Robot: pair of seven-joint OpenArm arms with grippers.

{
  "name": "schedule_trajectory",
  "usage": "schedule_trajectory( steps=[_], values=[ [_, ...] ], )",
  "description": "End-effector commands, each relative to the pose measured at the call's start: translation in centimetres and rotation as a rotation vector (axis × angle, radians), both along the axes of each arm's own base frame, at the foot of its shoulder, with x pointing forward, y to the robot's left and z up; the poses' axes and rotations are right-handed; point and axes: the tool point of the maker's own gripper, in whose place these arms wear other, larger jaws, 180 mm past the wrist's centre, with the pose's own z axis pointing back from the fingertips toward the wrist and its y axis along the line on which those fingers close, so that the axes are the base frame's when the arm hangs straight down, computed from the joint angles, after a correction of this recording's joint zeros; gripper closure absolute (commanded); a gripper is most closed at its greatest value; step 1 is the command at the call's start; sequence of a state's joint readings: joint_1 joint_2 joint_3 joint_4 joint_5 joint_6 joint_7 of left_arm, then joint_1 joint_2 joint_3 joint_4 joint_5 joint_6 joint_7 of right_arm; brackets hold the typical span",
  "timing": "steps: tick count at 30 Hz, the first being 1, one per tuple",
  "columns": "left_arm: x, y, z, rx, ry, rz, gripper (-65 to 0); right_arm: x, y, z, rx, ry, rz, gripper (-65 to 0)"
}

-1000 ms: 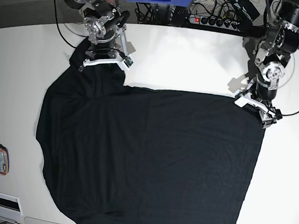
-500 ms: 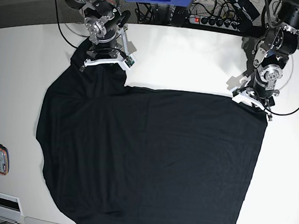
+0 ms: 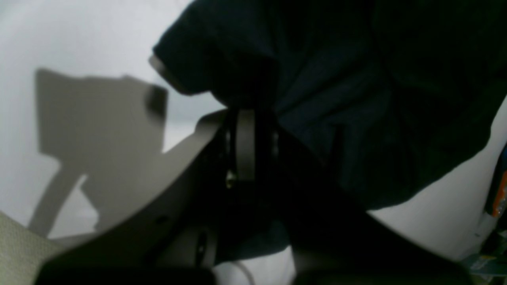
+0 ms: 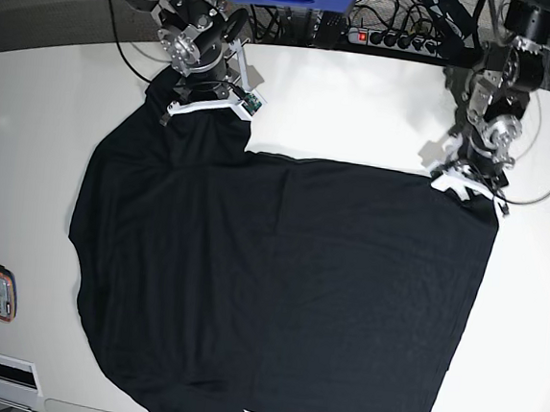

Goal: Fold the T-shirt properly
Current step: 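Lift the shirt edge with both grippers and fold it over the body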

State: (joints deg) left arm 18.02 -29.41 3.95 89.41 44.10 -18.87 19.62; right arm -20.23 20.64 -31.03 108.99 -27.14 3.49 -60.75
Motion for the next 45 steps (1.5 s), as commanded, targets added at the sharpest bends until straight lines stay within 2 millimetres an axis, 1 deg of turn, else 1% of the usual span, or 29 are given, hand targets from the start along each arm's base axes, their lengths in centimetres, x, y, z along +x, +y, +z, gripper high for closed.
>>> schedule_trajectory(
  steps=[1, 2, 4, 7, 10, 12, 14, 17, 19, 22, 24, 28, 30, 32, 35, 37, 40, 43, 45],
  values=[
    [0.0, -0.9, 0.4, -0.031, -0.002, -0.022, 0.0, 0.4, 0.4, 0.8, 0.022, -0.021, 0.002, 0.0],
    [0.2, -1.3, 0.9, -0.035, -0.016, -0.029, 0.0, 0.6, 0.3, 1.0, 0.024, -0.028, -0.003, 0.0],
    [0.7, -1.6, 1.7, -0.039, -0.038, -0.037, 0.0, 1.3, -0.9, 1.3, 0.009, -0.044, -0.035, 0.0],
    [1.7, -1.2, 3.5, -0.039, -0.094, -0.024, 0.0, 2.7, -2.9, 2.0, -0.037, -0.093, -0.079, 0.0],
    [2.5, 0.0, 4.6, -0.029, -0.129, 0.005, 0.0, 3.9, -4.5, 2.7, -0.108, -0.153, -0.084, 0.0],
    [2.9, 0.6, 5.5, -0.024, -0.154, 0.02, 0.0, 4.3, -5.0, 3.1, -0.147, -0.182, -0.075, 0.0],
    [3.4, 1.1, 6.8, -0.019, -0.192, 0.032, 0.0, 4.7, -5.4, 3.5, -0.187, -0.216, -0.067, 0.0],
    [3.8, 2.2, 7.7, -0.008, -0.218, 0.057, 0.0, 5.1, -5.7, 3.9, -0.207, -0.235, -0.065, 0.0],
    [4.8, 2.4, 8.5, -0.007, -0.247, 0.062, 0.0, 5.8, -5.6, 4.2, -0.206, -0.252, -0.066, 0.0],
    [5.8, 2.5, 9.4, -0.006, -0.276, 0.066, 0.0, 7.7, -5.1, 5.2, -0.189, -0.298, -0.079, 0.0],
    [6.9, 2.4, 10.2, -0.009, -0.304, 0.065, 0.0, 9.6, -4.8, 6.4, -0.175, -0.345, -0.089, 0.0],
    [9.3, 1.0, 11.8, -0.061, -0.378, 0.083, 0.0, 12.8, -4.4, 8.7, -0.161, -0.43, -0.099, 0.0],
    [10.0, 1.0, 11.9, -0.069, -0.385, 0.093, 0.0, 14.5, -4.6, 9.6, -0.168, -0.466, -0.105, 0.0],
    [10.7, 1.4, 11.1, -0.076, -0.37, 0.112, 0.0, 15.9, -4.6, 9.9, -0.166, -0.483, -0.11, 0.0],
    [12.8, 1.9, 10.5, -0.099, -0.369, 0.155, 0.0, 18.0, -3.5, 10.4, -0.112, -0.51, -0.094, 0.0],
    [14.0, 2.5, 10.2, -0.106, -0.362, 0.182, 0.0, 19.5, -3.7, 10.5, -0.111, -0.519, -0.096, 0.0],
    [15.3, 3.0, 10.3, -0.111, -0.364, 0.201, 0.0, 21.0, -4.6, 9.7, -0.137, -0.496, -0.11, 0.0],
    [16.4, 2.3, 10.6, -0.137, -0.377, 0.209, 0.0, 21.7, -5.3, 8.3, -0.158, -0.473, -0.103, 0.0],
    [16.7, 2.4, 10.7, -0.138, -0.379, 0.212, 0.0, 22.6, -5.7, 7.9, -0.167, -0.473, -0.098, 0.0]
  ],
)
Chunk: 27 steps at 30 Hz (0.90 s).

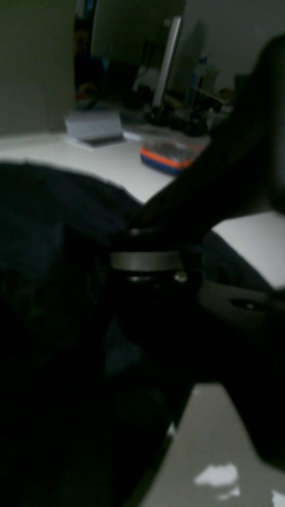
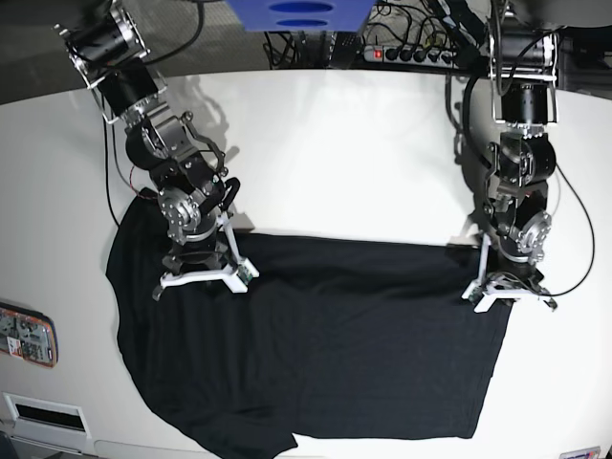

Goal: Fold the T-shirt properly
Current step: 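Lift the shirt edge with both grippers and fold it over the body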

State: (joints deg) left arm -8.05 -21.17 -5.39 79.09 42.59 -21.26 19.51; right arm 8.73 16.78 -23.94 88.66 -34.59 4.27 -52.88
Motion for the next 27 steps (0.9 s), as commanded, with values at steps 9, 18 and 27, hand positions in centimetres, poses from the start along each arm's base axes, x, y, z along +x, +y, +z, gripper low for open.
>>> schedule_trajectory(
  steps=[9, 18, 27],
  values=[
    [3.3, 0.6, 1.6, 0.13, -0.014, -0.027, 0.0, 4.5, -1.5, 2.0, -0.033, -0.078, -0.007, 0.0],
    [5.4, 0.3, 4.2, 0.125, -0.077, -0.026, 0.0, 4.9, -1.6, 2.4, -0.036, -0.086, -0.009, 0.0],
    [6.1, -1.2, 2.1, 0.149, -0.005, -0.079, 0.0, 4.3, -3.0, -0.7, -0.064, -0.016, -0.016, 0.0]
  ],
)
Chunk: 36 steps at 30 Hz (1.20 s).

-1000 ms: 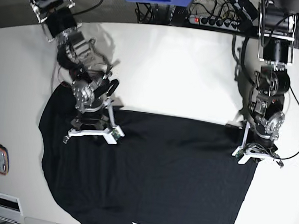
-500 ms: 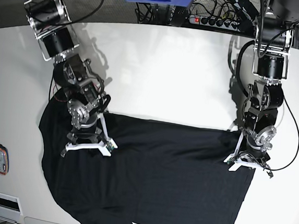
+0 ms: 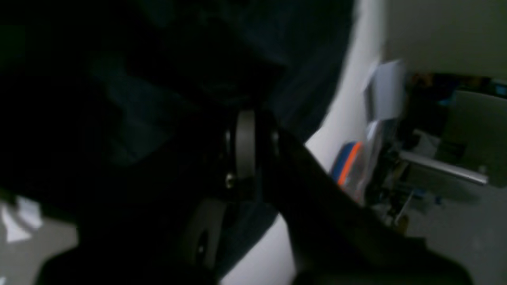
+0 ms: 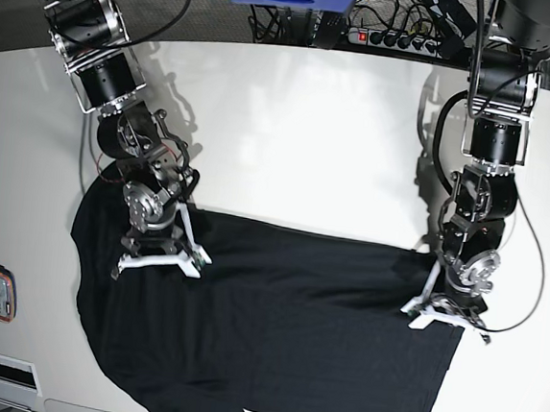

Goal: Fold the T-shirt properly
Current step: 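Lift the shirt edge with both grippers and fold it over the body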

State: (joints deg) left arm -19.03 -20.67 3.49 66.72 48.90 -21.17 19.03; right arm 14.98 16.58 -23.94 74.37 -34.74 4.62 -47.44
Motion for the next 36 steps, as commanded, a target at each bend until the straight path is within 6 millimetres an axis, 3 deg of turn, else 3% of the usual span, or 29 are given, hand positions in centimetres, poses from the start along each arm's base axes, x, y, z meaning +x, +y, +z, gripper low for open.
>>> schedule_trajectory(
  steps=[1, 8, 13, 21, 27, 29, 32, 36],
  values=[
    [1.4, 0.7, 2.3, 0.024, -0.062, 0.005, 0.0, 1.7, -0.2, 2.1, -0.005, -0.072, 0.004, 0.0],
    [1.5, 0.6, 2.4, 0.038, -0.06, -0.004, 0.0, 2.7, -0.1, 3.0, 0.0, -0.099, 0.017, 0.0],
    [1.6, 1.3, 2.7, 0.121, -0.057, -0.011, 0.0, 4.7, 0.0, 5.2, -0.004, -0.149, 0.02, 0.0],
    [1.5, 1.7, 2.9, 0.171, -0.054, -0.016, 0.0, 4.6, -1.0, 4.0, -0.023, -0.114, 0.002, -0.8],
    [1.5, 1.7, 2.9, 0.171, -0.053, -0.016, 0.0, 4.7, -1.0, 4.1, -0.022, -0.116, -0.001, -39.8],
    [1.5, 1.7, 2.9, 0.172, -0.052, -0.017, 0.0, 4.7, -1.0, 4.2, -0.019, -0.12, -0.003, -49.2],
    [1.5, 1.7, 2.9, 0.172, -0.052, -0.017, 0.0, 4.7, -0.9, 4.2, -0.017, -0.123, -0.001, -57.0],
    [1.5, 1.6, 2.8, 0.172, -0.052, -0.019, 0.0, 4.8, -0.9, 4.4, -0.016, -0.127, -0.001, -59.6]
  ],
)
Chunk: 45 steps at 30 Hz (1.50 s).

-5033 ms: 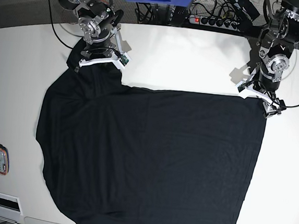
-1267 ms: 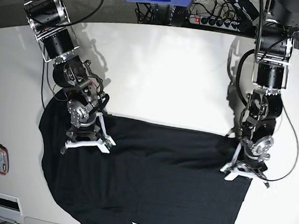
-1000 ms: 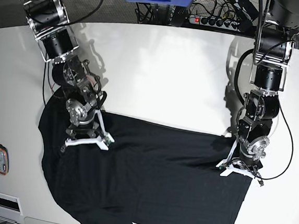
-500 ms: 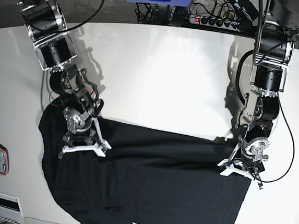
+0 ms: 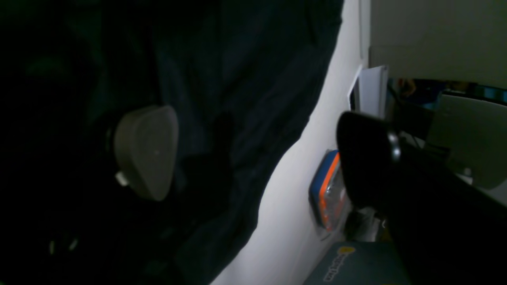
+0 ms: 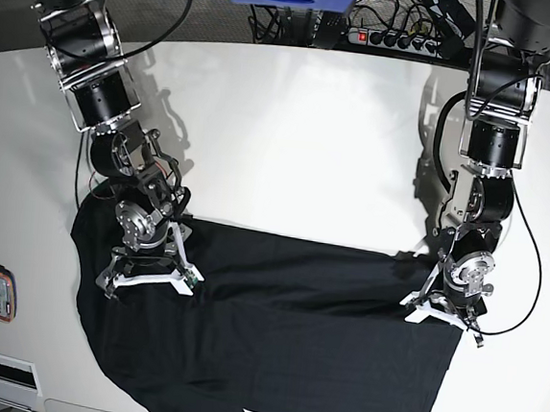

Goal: Fold the T-shirt properly
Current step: 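Lift the shirt edge with both grippers and fold it over the body, then drag the folded edge with both grippers back toward the robot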

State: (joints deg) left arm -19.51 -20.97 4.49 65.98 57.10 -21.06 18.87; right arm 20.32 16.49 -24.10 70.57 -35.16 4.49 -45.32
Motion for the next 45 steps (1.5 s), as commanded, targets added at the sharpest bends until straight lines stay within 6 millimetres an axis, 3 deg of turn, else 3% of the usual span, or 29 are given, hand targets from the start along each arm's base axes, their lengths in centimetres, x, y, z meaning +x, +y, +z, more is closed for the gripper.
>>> schedule_trajectory(
  steps=[1, 7, 12, 16, 18, 25, 29, 36, 40, 45],
  values=[
    [1.3, 0.5, 2.3, 0.02, -0.063, 0.003, 0.0, 1.5, -0.3, 2.3, -0.003, -0.07, -0.005, -59.6],
    [1.3, 0.6, 2.3, 0.02, -0.063, 0.004, 0.0, 1.5, -0.1, 2.5, 0.001, -0.076, -0.001, -59.6],
    [1.5, 0.7, 2.7, 0.021, -0.083, 0.013, 0.0, 2.1, 1.8, 5.6, 0.038, -0.159, 0.04, -59.6],
    [2.8, 0.9, 5.1, 0.047, -0.19, 0.025, -17.3, 2.2, 3.0, 7.6, 0.068, -0.208, 0.062, -59.6],
    [2.8, 1.7, 4.7, 0.082, -0.182, 0.038, -26.2, 1.5, 3.3, 6.9, 0.076, -0.193, 0.064, -59.6],
    [3.2, 2.8, 4.4, 0.107, -0.2, 0.07, -43.1, 0.8, -0.1, 6.3, 0.181, -0.207, -0.084, -59.6],
    [3.6, 1.2, 4.5, -0.055, -0.266, 0.119, -46.2, 0.5, 0.2, 5.8, 0.346, -0.224, -0.139, -59.6],
    [1.7, -1.0, 5.3, -0.584, -0.411, 0.293, -46.8, -2.5, -0.8, 2.3, 0.778, -0.134, -0.341, -59.7],
    [-0.2, -2.5, 3.5, -0.751, -0.389, 0.321, -46.9, -2.9, -0.2, 2.0, 0.931, -0.112, -0.382, -59.7],
    [-1.5, -2.9, 1.5, -0.838, -0.342, 0.368, -46.9, -3.0, -0.2, 2.0, 0.943, -0.112, -0.385, -59.7]
  ],
)
